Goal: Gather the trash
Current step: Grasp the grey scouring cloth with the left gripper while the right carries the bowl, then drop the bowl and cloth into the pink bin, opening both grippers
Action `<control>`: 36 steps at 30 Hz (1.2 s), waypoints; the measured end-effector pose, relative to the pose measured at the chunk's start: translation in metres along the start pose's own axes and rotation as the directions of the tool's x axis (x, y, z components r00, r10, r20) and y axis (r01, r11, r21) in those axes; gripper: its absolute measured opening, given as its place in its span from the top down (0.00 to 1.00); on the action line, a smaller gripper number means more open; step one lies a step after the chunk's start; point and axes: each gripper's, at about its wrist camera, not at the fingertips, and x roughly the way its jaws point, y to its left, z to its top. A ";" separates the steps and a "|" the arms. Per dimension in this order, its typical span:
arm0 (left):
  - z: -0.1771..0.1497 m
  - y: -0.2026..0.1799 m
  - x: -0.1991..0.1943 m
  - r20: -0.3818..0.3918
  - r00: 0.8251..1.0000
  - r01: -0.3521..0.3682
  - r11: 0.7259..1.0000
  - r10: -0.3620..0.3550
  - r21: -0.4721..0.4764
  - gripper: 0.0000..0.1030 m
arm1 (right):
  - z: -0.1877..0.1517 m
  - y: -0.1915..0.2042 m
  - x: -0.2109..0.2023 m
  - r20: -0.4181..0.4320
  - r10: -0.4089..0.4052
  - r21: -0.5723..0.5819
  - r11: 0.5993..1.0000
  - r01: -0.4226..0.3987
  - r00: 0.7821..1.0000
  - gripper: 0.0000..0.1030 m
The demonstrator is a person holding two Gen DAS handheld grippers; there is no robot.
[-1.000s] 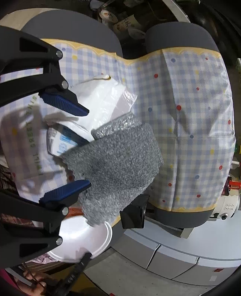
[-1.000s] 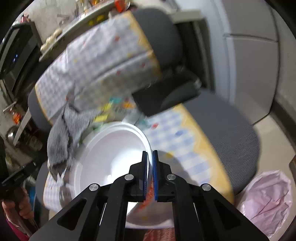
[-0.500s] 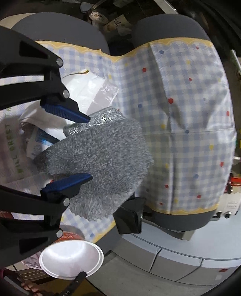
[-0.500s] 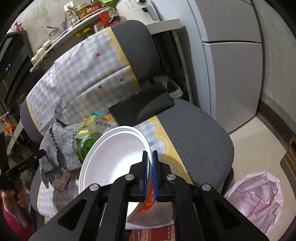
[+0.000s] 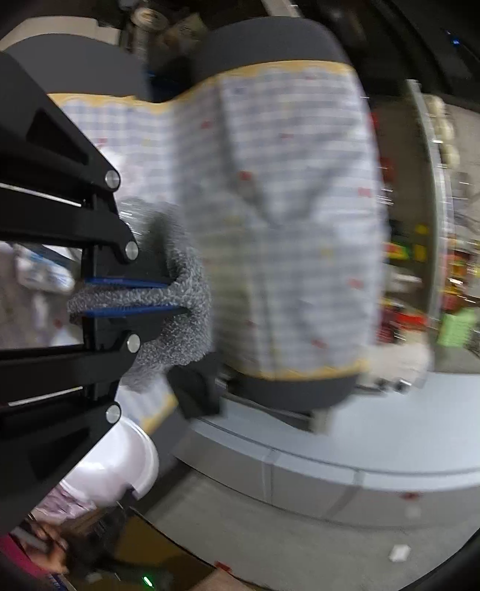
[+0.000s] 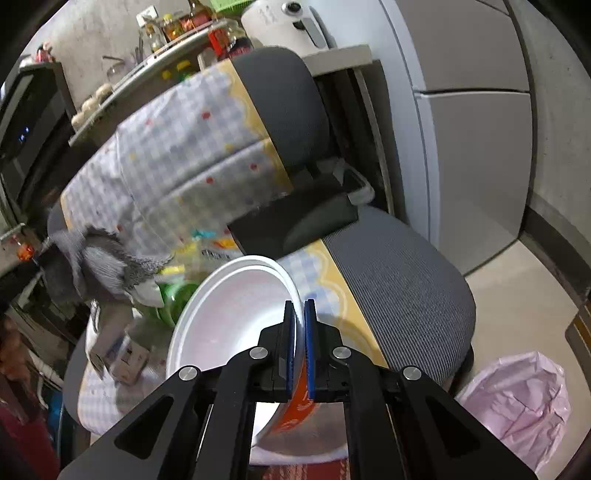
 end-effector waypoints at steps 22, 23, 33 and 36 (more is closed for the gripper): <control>-0.042 -0.196 -0.013 -0.001 0.895 0.438 0.879 -0.446 0.187 0.94 | -0.022 -0.100 -0.157 0.165 -0.333 0.145 0.939 0.311 0.928 0.94; -0.048 -0.208 -0.009 -0.015 0.887 0.455 0.868 -0.462 0.197 0.94 | -0.030 -0.112 -0.162 0.147 -0.366 0.167 0.925 0.342 0.919 0.94; -0.087 -0.279 0.014 -0.153 0.845 0.535 0.806 -0.513 0.254 0.94 | -0.099 -0.212 -0.130 -0.035 -0.456 0.346 0.830 0.439 0.889 0.84; -0.093 -0.287 0.023 -0.180 0.845 0.534 0.805 -0.503 0.258 0.94 | -0.112 -0.233 -0.116 -0.087 -0.439 0.395 0.809 0.436 0.894 0.76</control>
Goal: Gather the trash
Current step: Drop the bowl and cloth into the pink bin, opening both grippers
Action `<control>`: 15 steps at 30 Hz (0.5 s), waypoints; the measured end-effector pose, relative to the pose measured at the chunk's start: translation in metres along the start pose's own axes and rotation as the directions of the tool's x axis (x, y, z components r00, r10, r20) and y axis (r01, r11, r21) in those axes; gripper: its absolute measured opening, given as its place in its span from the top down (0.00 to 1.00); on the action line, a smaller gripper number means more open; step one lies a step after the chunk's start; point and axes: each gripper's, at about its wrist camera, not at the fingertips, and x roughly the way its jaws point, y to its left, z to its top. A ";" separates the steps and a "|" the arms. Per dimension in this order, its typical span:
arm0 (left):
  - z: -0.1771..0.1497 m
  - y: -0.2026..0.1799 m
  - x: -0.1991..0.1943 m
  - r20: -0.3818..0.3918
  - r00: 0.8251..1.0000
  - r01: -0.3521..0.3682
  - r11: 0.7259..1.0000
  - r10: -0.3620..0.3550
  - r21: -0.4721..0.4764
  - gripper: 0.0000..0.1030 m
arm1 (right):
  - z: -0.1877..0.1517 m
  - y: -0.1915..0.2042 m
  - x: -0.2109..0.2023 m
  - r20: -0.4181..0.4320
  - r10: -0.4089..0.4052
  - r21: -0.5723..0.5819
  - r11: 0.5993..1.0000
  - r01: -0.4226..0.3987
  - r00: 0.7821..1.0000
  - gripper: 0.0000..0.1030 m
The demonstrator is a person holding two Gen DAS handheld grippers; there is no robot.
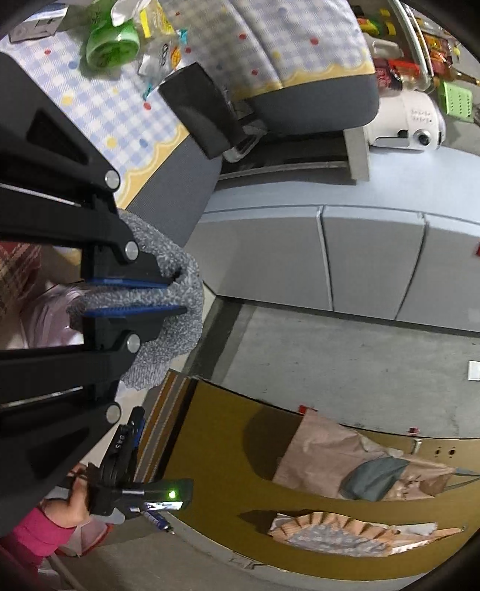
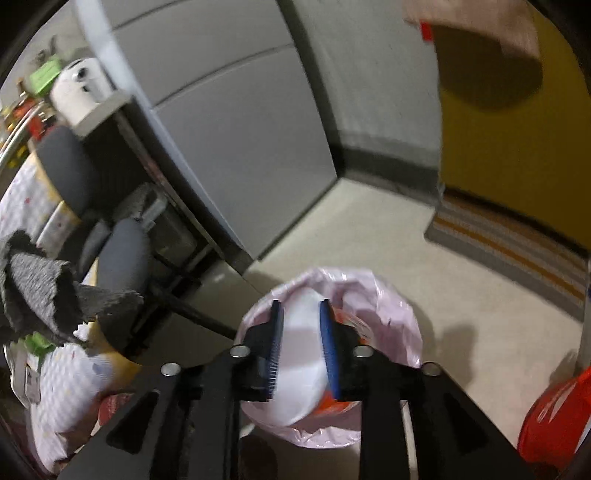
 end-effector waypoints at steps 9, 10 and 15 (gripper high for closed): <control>-0.016 -0.036 0.042 -0.092 0.994 0.057 0.995 -0.050 0.077 0.94 | 0.009 -0.007 -0.040 0.126 0.003 -0.029 1.000 0.001 0.992 0.76; -0.018 -0.041 0.047 -0.103 0.993 0.066 0.994 -0.057 0.088 0.94 | 0.012 -0.008 -0.046 0.146 0.004 -0.031 1.000 0.000 0.989 0.75; -0.028 -0.069 0.082 -0.174 0.980 0.117 0.985 -0.093 0.130 0.94 | 0.018 -0.011 -0.074 0.227 -0.006 -0.031 0.999 0.014 0.974 0.75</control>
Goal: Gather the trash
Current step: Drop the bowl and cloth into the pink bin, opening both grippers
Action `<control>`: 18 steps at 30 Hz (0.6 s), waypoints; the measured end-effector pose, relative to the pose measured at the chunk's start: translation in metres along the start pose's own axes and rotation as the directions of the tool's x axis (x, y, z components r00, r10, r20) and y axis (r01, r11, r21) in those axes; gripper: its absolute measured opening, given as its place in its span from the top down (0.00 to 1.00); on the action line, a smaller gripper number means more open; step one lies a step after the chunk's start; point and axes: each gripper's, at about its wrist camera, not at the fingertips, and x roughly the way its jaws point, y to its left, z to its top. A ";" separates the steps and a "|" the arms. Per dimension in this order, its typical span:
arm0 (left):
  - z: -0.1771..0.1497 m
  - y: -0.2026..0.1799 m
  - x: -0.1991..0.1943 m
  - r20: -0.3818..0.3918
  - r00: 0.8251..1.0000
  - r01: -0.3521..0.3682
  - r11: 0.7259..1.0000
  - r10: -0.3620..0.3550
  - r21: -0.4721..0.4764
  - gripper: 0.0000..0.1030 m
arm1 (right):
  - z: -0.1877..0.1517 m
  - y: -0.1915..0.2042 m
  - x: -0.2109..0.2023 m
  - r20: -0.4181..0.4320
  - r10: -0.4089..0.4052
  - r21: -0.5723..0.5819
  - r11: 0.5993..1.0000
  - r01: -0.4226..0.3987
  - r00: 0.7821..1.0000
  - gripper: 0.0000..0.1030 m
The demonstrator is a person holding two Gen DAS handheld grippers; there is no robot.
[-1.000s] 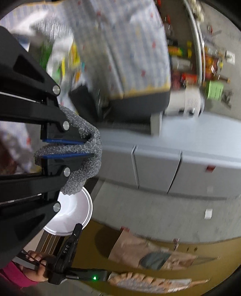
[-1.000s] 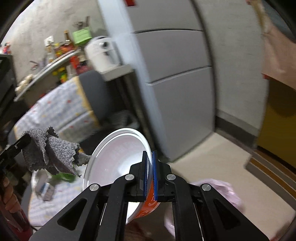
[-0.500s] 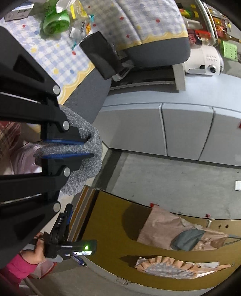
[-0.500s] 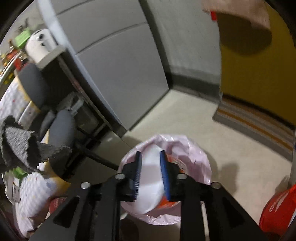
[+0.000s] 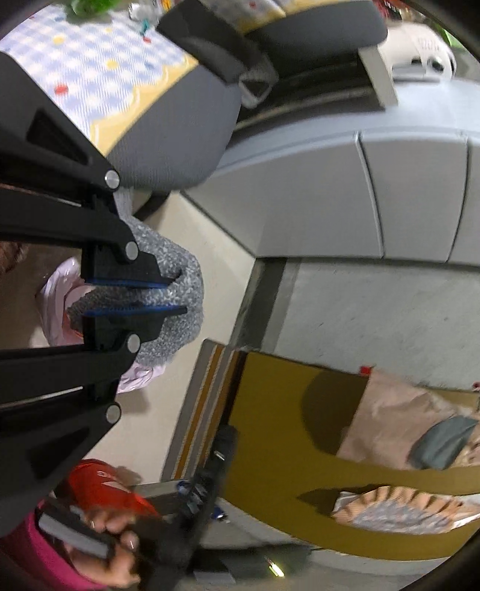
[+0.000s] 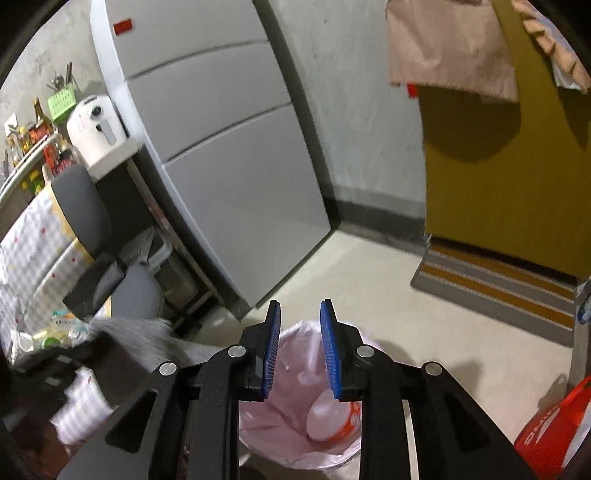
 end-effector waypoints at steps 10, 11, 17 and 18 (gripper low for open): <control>-0.012 -0.016 0.065 -0.138 0.990 -0.003 0.999 0.008 0.038 0.57 | 0.006 -0.012 -0.009 0.027 -0.018 0.017 1.000 0.017 0.999 0.69; -0.014 -0.014 0.067 -0.140 0.990 -0.002 0.999 0.007 0.035 0.53 | 0.005 -0.013 -0.008 0.023 -0.019 0.019 1.000 0.018 1.000 0.68; -0.014 0.007 0.050 -0.095 0.995 -0.030 0.999 0.028 -0.025 0.53 | 0.002 -0.010 -0.005 0.027 -0.024 0.023 0.999 0.023 0.999 0.67; -0.014 0.010 0.046 -0.085 0.996 -0.037 0.999 0.034 -0.033 0.53 | 0.002 -0.009 -0.005 0.029 -0.015 0.025 1.000 0.014 0.999 0.66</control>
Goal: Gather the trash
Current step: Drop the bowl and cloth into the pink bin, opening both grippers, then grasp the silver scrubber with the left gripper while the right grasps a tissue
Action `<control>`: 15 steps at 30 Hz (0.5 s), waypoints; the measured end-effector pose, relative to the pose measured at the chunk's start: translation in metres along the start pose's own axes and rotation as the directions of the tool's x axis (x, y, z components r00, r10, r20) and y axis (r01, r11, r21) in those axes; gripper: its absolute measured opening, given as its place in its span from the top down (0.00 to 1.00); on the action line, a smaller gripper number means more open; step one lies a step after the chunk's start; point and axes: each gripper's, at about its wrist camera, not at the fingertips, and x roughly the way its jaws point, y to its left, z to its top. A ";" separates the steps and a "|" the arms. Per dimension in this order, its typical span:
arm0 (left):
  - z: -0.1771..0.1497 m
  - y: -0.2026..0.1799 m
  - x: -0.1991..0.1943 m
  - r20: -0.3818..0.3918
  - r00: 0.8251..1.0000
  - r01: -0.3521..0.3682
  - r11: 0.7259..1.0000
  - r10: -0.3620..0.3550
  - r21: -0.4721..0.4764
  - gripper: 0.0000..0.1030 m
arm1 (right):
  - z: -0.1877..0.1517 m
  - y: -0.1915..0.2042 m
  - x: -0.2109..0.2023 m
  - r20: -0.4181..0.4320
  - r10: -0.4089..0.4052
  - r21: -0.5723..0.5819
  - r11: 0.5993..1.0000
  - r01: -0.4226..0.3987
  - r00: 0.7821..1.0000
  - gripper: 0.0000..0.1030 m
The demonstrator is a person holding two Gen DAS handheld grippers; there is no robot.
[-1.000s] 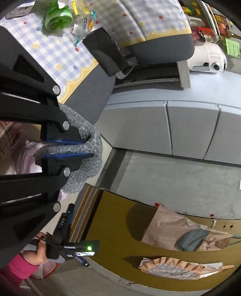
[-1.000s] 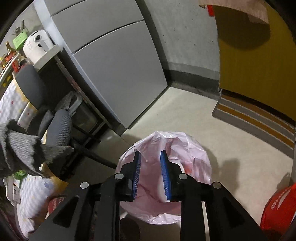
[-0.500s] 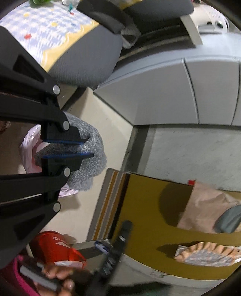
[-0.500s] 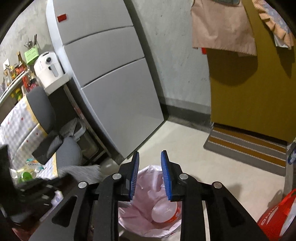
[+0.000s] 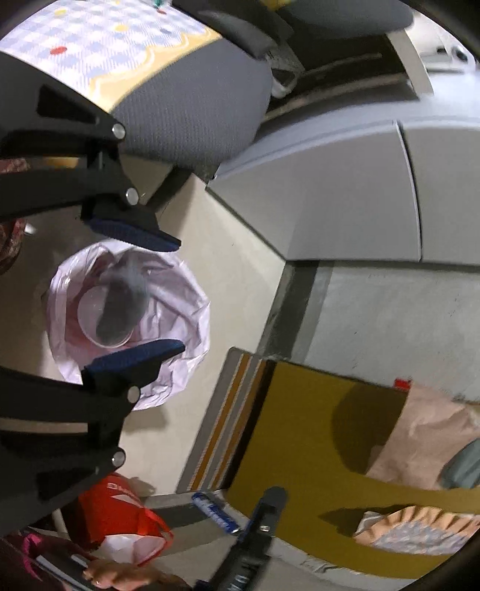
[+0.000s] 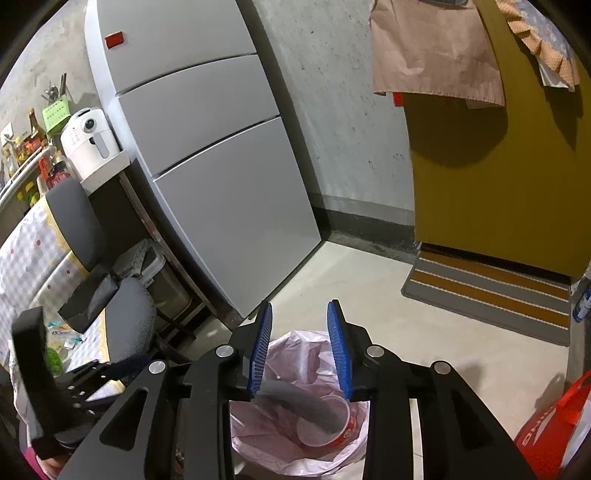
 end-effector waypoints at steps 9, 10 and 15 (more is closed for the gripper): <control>-0.025 0.052 -0.066 0.091 0.986 -0.131 0.986 0.140 -0.101 0.53 | 0.000 0.039 -0.001 -0.005 0.129 -0.020 0.991 -0.129 0.992 0.66; -0.028 0.060 -0.075 0.099 0.982 -0.150 0.982 0.161 -0.112 0.52 | 0.001 0.048 -0.001 -0.014 0.157 -0.027 0.987 -0.158 0.987 0.66; -0.050 0.104 -0.126 0.117 0.951 -0.260 0.944 0.286 -0.202 0.46 | 0.001 0.113 0.002 -0.063 0.246 -0.142 0.957 -0.253 0.967 0.66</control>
